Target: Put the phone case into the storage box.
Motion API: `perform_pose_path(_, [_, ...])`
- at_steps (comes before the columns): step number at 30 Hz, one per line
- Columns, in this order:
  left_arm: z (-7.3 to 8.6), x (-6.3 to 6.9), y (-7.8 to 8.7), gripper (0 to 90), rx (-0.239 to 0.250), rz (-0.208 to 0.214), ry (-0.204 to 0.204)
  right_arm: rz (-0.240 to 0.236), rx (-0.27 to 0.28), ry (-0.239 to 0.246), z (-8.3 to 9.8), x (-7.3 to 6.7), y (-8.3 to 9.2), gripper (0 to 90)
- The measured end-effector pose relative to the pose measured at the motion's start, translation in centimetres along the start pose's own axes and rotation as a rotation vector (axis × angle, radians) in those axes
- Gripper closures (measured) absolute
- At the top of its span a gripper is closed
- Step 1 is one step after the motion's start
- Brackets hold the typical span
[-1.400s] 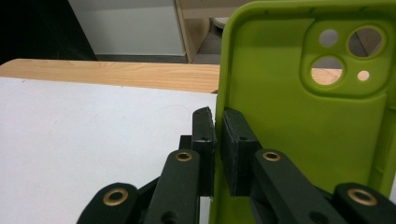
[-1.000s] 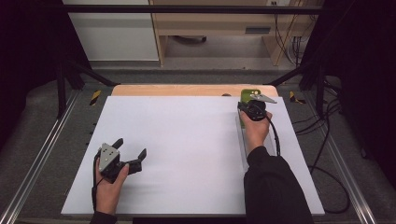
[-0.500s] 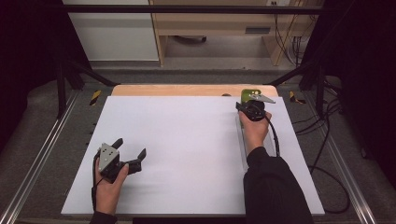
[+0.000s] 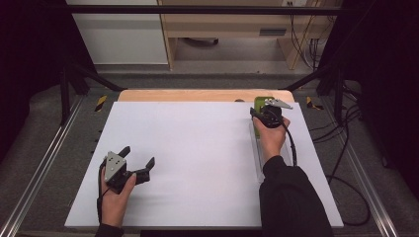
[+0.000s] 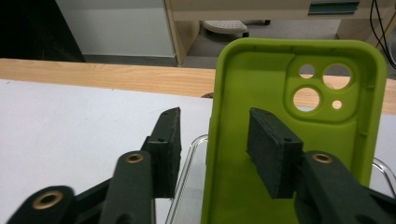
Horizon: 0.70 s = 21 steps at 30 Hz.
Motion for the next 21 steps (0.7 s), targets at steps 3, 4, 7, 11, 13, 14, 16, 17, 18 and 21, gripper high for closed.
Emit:
perform_pose_path(3, [0.01, 0.0, 0.0, 3.3, 0.0, 0.0, 0.0, 0.006, -0.001, -0.003, -0.04, 0.07, 0.05, 50.6])
perform_pose_path(4, [0.0, 0.0, 0.0, 3.3, 0.0, 0.0, 0.0, 0.006, -0.001, -0.003, -0.04, 0.08, 0.06, 49.6])
perform_pose_path(7, [-0.01, -0.03, -0.01, 3.3, 0.002, 0.0, 0.0, 0.013, 0.0, -0.004, -0.1, 0.19, 0.16, 45.5])
perform_pose_path(11, [-0.01, -0.08, 0.03, 3.3, 0.001, -0.003, -0.001, 0.03, 0.009, -0.003, -0.34, 0.39, 0.39, 41.1])
perform_pose_path(13, [-0.02, -0.08, 0.02, 3.3, 0.001, -0.002, -0.001, 0.035, 0.012, -0.006, -0.48, 0.47, 0.51, 38.5])
perform_pose_path(14, [-0.02, -0.07, 0.03, 3.3, 0.001, -0.002, -0.002, 0.039, 0.013, -0.006, -0.53, 0.51, 0.58, 37.1])
perform_pose_path(16, [-0.02, -0.06, 0.03, 3.3, 0.002, -0.002, -0.001, 0.045, 0.013, -0.002, -0.61, 0.55, 0.68, 34.2])
perform_pose_path(17, [-0.01, -0.09, 0.04, 3.3, 0.001, -0.003, -0.003, 0.047, 0.016, -0.001, -0.66, 0.58, 0.73, 32.5])
perform_pose_path(18, [-0.01, -0.12, 0.05, 3.3, 0.001, -0.004, -0.002, 0.049, 0.014, -0.003, -0.69, 0.6, 0.77, 31.4])
perform_pose_path(21, [-0.02, -0.18, 0.08, 3.3, 0.001, -0.005, -0.003, 0.046, 0.01, -0.007, -0.73, 0.63, 0.88, 27.8])
Point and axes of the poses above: each handheld gripper's, and its own axes: y roughly backward along the jaws, z roughly out of its underside, x roughly to its right, the point moved 7 cm from there along -y, roughly forward along the jaws, and after that the axes turned 6 degrees about y, right-handed, at the moved point
